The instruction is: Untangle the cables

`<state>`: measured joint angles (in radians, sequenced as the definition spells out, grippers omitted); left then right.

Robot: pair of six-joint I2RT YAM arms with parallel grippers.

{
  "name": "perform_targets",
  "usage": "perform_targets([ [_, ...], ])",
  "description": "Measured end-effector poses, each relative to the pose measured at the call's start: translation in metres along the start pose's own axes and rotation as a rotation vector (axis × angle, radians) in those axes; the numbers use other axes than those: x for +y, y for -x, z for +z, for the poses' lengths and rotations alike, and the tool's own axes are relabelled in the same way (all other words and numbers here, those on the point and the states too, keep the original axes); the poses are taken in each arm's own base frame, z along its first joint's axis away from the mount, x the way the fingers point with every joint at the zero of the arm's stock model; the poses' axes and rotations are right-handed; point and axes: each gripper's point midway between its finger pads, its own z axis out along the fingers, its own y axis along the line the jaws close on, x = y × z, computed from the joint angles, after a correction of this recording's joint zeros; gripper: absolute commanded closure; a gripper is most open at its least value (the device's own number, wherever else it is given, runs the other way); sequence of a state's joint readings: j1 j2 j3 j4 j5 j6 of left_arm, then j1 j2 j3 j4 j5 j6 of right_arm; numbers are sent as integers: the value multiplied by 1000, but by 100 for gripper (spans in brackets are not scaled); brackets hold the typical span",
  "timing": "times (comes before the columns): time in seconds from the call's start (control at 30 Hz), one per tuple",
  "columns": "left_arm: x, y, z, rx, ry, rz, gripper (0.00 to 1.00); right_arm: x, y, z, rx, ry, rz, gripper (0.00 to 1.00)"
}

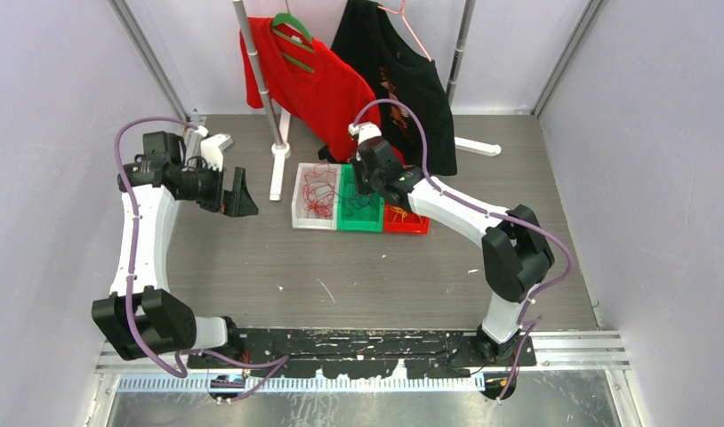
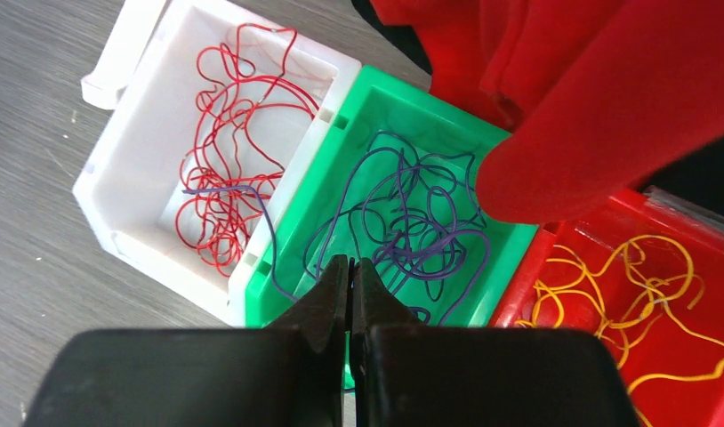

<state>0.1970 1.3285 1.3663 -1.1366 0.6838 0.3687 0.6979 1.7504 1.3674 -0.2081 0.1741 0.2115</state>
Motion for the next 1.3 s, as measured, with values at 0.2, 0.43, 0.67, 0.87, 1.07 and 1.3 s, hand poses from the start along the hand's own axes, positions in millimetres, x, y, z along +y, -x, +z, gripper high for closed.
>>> perform_targets([
  [0.2,2,4,1,-17,6,-15,0,-1,-17,20,33,-10,-2,48],
  [0.43,8,4,7,-27,22,-49,0,-2,-12,19,17,-21,3,0],
  [0.67,16,8,13,-58,45,-53,0,-16,23,-31,-104,-67,26,0],
  [0.87,33,-20,45,-85,69,-82,1,-79,41,-126,-315,-292,102,0],
  [1.07,54,-61,91,-186,113,-98,0,-200,-35,-184,-429,-776,188,0],
  [1.3,85,-65,127,-380,167,-61,0,-278,-134,-200,-356,-1125,188,0],
])
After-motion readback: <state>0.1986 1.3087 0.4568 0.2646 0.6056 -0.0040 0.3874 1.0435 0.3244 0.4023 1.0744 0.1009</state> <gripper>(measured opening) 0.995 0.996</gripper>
